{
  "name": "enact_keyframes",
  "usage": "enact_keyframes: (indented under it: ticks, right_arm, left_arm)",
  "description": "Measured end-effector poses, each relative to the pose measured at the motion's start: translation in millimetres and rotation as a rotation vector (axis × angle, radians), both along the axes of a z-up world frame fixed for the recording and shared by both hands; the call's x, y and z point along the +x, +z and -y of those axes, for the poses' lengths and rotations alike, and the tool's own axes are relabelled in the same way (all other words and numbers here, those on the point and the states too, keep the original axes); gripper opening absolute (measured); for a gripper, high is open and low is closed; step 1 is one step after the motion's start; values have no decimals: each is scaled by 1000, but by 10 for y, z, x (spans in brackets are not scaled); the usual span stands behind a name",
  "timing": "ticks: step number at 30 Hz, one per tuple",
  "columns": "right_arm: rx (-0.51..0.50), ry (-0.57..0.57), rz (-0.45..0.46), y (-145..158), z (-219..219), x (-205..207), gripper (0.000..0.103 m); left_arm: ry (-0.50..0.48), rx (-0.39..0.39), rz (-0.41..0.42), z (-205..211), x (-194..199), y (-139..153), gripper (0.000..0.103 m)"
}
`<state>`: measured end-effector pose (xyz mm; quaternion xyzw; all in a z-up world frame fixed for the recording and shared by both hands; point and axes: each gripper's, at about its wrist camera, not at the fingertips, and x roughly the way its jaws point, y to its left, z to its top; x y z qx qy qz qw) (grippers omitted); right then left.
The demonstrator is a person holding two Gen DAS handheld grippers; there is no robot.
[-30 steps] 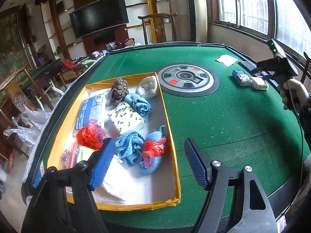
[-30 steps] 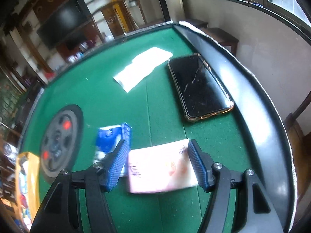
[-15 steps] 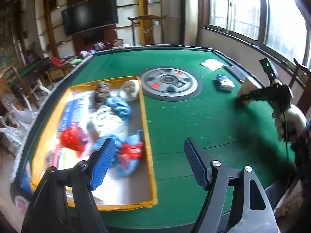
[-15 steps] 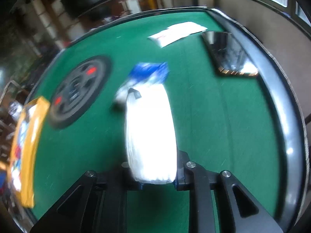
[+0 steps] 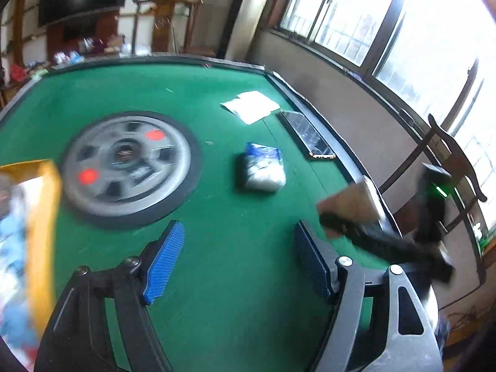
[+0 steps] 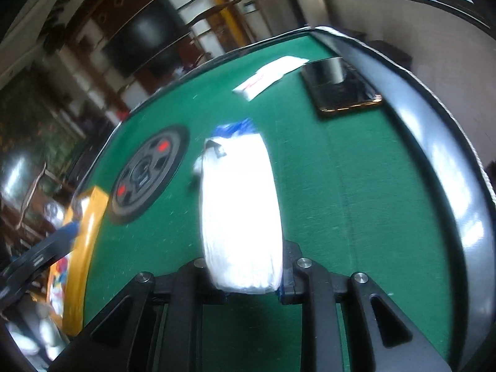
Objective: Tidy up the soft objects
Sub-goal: 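Grasp the white wrapped pack with right while left grasps the blue tissue pack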
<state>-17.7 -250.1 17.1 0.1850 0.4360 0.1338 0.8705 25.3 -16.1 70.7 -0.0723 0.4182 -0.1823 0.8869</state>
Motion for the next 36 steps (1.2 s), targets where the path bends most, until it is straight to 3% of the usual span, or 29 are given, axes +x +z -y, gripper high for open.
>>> enact_keyframes:
  ticks: [4,8,15,22,24,25,26,31,36]
  right_arm:
    - [46,-41,4,23,121,48,19]
    - [89,-78,6,61,297,22,19]
    - [144,-104,-25,4,390,25,19]
    - [124,-106,-11,35,364,29,19]
    - [117,-108,-9,35,358,33,19]
    - [113,-109,-8,36,348,24,19]
    - [107,-112,-8,36,347,24,19]
    - [91,-115,-3,32,342,27,19]
    - [73,-121,8,42,329,23,19]
  left_arm:
    - [-3,-10,-70,395,570,-228,73]
    - [1,21,-53,684,896,-327,73]
    - [1,170,-2,1018,1166,-422,82]
    - [-8,293,-57,1201,1274,-689,82]
    - [-2,281,-45,1171,1241,-687,74]
    - [-1,273,-54,1154,1236,-689,55]
    - [7,260,-55,1115,1221,-671,51]
    - [12,139,-84,833,1071,-511,51]
    - [13,33,-51,423,555,-162,51]
